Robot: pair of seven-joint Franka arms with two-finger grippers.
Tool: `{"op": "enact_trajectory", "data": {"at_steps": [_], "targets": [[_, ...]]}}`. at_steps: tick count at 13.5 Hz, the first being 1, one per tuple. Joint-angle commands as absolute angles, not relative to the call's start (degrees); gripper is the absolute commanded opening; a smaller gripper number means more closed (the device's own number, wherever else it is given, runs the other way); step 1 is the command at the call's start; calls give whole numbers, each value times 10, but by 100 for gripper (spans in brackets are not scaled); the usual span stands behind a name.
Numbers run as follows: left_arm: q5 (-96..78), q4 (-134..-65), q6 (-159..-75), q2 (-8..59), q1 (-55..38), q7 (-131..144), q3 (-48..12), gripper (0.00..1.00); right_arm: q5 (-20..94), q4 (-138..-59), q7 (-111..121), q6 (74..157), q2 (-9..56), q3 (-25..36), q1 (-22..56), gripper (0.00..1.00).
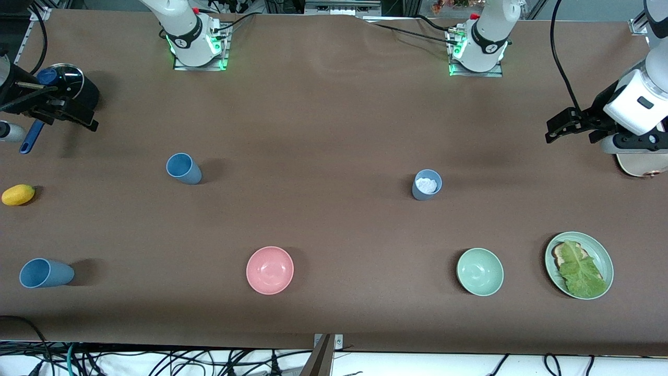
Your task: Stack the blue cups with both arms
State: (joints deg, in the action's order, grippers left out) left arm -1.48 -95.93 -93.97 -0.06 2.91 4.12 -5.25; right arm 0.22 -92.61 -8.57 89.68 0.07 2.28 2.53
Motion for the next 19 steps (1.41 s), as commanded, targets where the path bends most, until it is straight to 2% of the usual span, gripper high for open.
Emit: {"op": "enact_trajectory", "data": {"at_steps": [1, 13, 16, 19], "targets": [[-11, -959, -935, -2, 30, 44, -53, 100, 5, -928, -88, 898, -3, 23, 24, 100], [-12, -958, -936, 0, 25, 47, -55, 100, 5, -928, -89, 898, -3, 23, 24, 100], [-12, -916, -932, 44, 24, 41, -55, 100, 4, -928, -89, 898, -3, 23, 24, 100], [-21, -918, -921, 48, 22, 40, -56, 100, 4, -928, -90, 897, -1, 23, 24, 100]]}}
